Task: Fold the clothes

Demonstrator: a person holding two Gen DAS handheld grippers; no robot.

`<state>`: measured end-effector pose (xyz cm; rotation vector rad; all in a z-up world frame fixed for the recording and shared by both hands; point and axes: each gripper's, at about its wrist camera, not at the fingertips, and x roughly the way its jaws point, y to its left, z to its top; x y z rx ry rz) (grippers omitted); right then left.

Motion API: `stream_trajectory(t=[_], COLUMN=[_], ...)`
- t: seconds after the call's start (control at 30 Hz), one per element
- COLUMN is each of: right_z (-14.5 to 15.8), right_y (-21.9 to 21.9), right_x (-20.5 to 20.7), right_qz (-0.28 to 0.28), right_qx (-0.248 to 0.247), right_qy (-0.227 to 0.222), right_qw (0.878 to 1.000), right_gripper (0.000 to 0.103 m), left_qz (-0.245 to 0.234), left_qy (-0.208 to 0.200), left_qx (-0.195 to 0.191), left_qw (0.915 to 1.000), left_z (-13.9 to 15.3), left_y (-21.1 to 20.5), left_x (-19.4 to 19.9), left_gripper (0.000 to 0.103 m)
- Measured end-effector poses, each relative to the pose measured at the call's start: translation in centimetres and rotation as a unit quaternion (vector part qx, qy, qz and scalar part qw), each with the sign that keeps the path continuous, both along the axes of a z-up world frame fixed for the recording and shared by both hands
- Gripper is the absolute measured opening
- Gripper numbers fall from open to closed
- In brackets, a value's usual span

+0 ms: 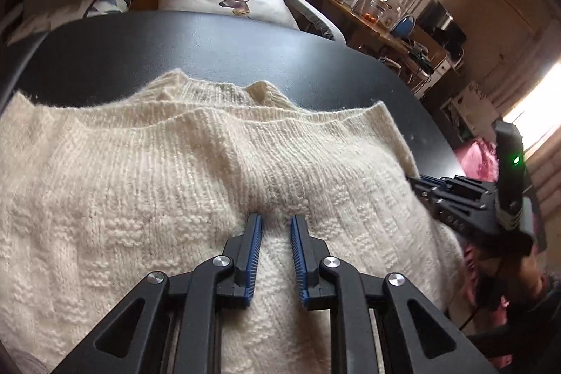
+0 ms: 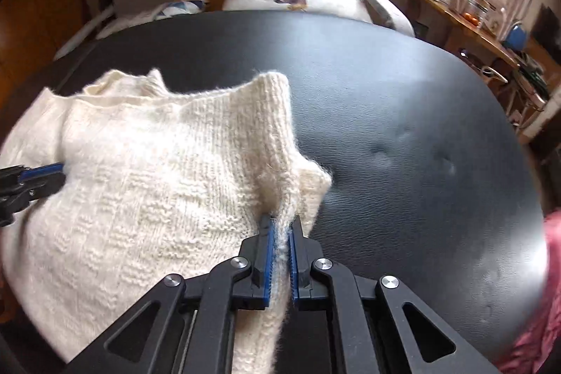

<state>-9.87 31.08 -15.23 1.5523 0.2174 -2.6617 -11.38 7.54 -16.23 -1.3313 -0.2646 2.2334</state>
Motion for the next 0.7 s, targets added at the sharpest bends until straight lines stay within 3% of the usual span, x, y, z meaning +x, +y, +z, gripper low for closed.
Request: stream_trajectory(t=[0.03,0.1,0.13,0.2,0.27,0.33,0.4,0.53,0.7], right_z=[0.0,1.0,1.6,2.8,5.1,6.9,7.7,5.5,0.9], right_y=[-0.1,0.6,1.1,2.1,1.6,0.0,-2.2,-7.8,-11.9], right_x=[-0.2,-0.4,-0.6,-0.8,-0.1,0.8,1.8,3.6,4.0], right_qz=[0.000,-0.012,-0.019,-0.034,-0.033,-0.003,0.035,0.107,0.113], right_qx=[0.023,0.017,0.007,-0.012,-0.027,-0.069,-0.114,-0.182,-0.165], right_qy=[0.003,0.011,0.015,0.023,0.064,0.086,0.092,0.058,0.002], right_qw=[1.000,1.000,1.000,0.999,0.997,0.994,0.989,0.976,0.980], right_gripper=[0.015,0.023,0.034,0.041,0.046,0.075,0.078,0.078,0.079], left_qz=[0.000,-0.001,-0.001,0.011,0.033,0.066,0.093,0.127,0.096], left_qy=[-0.001,-0.004,-0.003,0.024,0.052,0.063,0.055,0.012,-0.035], left_qx=[0.013,0.039,0.052,0.063,0.064,0.065,0.078,0.117,0.203], left_qw=[0.9999,0.9992,0.9986,0.9977,0.9961,0.9937,0.9911,0.9849,0.9740], left_z=[0.3,0.9,1.4,3.1,5.2,6.2,6.0,3.9,0.5], left_y=[-0.5,-1.4,-2.1,-5.5,-9.8,-15.1,-20.0,-27.9,-29.9], left_x=[0.2,0.6,0.9,2.0,3.1,4.2,5.4,7.6,10.0], left_gripper=[0.017,0.018,0.023,0.024,0.025,0.027,0.030,0.033,0.035])
